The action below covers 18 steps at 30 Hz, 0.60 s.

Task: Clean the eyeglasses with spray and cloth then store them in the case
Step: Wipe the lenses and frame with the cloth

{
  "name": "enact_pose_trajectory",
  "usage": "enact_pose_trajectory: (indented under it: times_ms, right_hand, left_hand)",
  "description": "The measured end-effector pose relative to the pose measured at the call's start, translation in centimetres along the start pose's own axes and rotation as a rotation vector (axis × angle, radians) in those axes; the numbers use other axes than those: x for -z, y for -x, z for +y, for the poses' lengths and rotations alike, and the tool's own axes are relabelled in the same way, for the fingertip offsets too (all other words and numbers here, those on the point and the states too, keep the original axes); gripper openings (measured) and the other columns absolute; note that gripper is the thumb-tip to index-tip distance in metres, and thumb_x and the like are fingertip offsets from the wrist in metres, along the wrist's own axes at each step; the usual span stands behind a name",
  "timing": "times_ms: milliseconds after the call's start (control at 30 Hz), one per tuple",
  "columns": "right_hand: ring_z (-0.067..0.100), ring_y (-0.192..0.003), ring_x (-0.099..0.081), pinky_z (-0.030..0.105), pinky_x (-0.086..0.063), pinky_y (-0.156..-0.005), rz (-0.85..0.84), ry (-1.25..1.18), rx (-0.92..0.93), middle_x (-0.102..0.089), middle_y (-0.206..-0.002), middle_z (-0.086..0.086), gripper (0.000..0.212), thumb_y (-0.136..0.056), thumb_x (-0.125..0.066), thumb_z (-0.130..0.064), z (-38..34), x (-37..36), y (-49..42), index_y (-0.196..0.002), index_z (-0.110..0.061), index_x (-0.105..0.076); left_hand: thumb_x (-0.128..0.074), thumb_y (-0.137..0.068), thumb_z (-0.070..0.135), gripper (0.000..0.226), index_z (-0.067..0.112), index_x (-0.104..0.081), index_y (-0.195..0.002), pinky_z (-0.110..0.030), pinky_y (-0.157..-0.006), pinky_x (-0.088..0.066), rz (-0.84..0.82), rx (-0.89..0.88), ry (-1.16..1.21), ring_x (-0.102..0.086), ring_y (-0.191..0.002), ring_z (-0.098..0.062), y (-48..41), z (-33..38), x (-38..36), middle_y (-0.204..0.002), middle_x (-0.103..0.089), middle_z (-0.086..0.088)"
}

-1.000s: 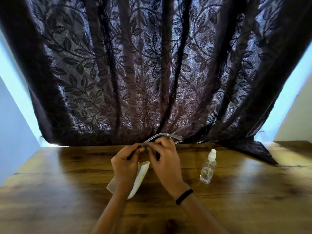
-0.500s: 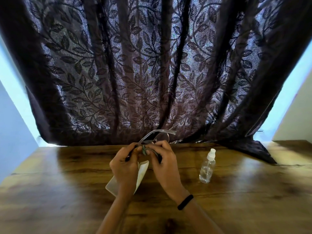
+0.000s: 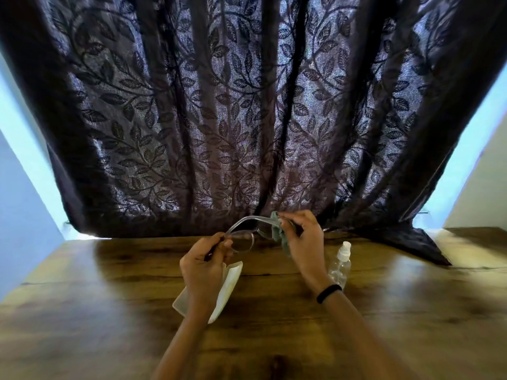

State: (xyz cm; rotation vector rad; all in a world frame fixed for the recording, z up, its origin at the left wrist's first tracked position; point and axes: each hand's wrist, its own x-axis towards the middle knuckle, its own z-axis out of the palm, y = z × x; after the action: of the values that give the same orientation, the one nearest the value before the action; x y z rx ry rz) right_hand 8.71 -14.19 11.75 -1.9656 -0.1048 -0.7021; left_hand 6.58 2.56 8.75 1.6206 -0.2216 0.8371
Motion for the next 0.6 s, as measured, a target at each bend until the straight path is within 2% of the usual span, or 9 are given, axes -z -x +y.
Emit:
enact_pose_trajectory:
  times_ms: [133, 200, 300, 367, 433, 600]
  right_hand:
    - [0.011, -0.075, -0.050, 0.021, -0.043, -0.066, 0.020, 0.125, 0.150, -0.049, -0.094, 0.002, 0.022, -0.086, -0.059, -0.008, 0.6, -0.3, 0.5, -0.107, -0.002, -0.064]
    - [0.015, -0.082, -0.050, 0.022, -0.044, -0.070, 0.024, 0.146, 0.201, -0.047, -0.094, 0.000, 0.022, -0.086, -0.060, -0.011, 0.6, -0.6, 1.0, -0.106, -0.004, -0.065]
    - [0.021, -0.091, -0.052, 0.030, -0.050, -0.076, -0.050, 0.157, 0.288, -0.053, -0.096, 0.007, 0.022, -0.086, -0.061, -0.008, 0.5, -0.8, 1.8, -0.107, -0.009, -0.066]
    - [0.023, -0.091, -0.053, 0.031, -0.051, -0.076, -0.093, 0.186, 0.331, -0.055, -0.096, 0.010, 0.024, -0.084, -0.060, -0.002, 0.6, -0.5, 1.8, -0.106, -0.009, -0.067]
    - [0.022, -0.090, -0.052, 0.027, -0.050, -0.075, -0.110, 0.253, 0.337, -0.056, -0.096, 0.010, 0.025, -0.083, -0.060, 0.000, 0.9, -0.1, 1.4, -0.106, -0.009, -0.067]
    - [0.021, -0.089, -0.052, 0.020, -0.042, -0.066, -0.032, 0.345, 0.252, -0.056, -0.095, 0.008, 0.026, -0.084, -0.059, 0.000, 1.5, 0.9, 0.4, -0.107, -0.008, -0.066]
  left_hand:
    - [-0.057, -0.077, -0.016, 0.024, -0.002, -0.065, -0.094, -0.010, -0.056, -0.050, -0.011, 0.051, 0.087, -0.062, -0.057, -0.002, -0.1, 0.7, -0.8, -0.070, -0.064, -0.007]
    - [-0.057, -0.077, -0.015, 0.028, 0.003, -0.064, -0.097, -0.010, -0.057, -0.050, 0.015, 0.057, 0.111, -0.061, -0.058, -0.001, -0.2, 0.9, -1.0, -0.070, -0.063, -0.006]
    - [-0.056, -0.078, -0.015, 0.030, 0.007, -0.063, -0.097, -0.012, -0.060, -0.052, 0.043, 0.086, 0.160, -0.062, -0.061, -0.001, -0.2, 0.7, -1.1, -0.073, -0.064, -0.005]
    - [-0.055, -0.079, -0.015, 0.027, 0.002, -0.064, -0.096, -0.013, -0.060, -0.052, 0.029, 0.082, 0.160, -0.062, -0.061, -0.002, -0.1, 0.3, -1.0, -0.073, -0.064, -0.005]
    - [-0.055, -0.078, -0.015, 0.022, -0.003, -0.066, -0.094, -0.012, -0.058, -0.052, 0.000, 0.076, 0.150, -0.062, -0.060, -0.003, 0.0, 0.1, -0.9, -0.070, -0.065, -0.004]
    - [-0.056, -0.080, -0.011, 0.035, 0.022, -0.068, -0.084, -0.015, -0.058, -0.053, -0.076, 0.054, 0.166, -0.063, -0.060, -0.007, -0.3, 0.2, -0.4, -0.069, -0.069, 0.009]
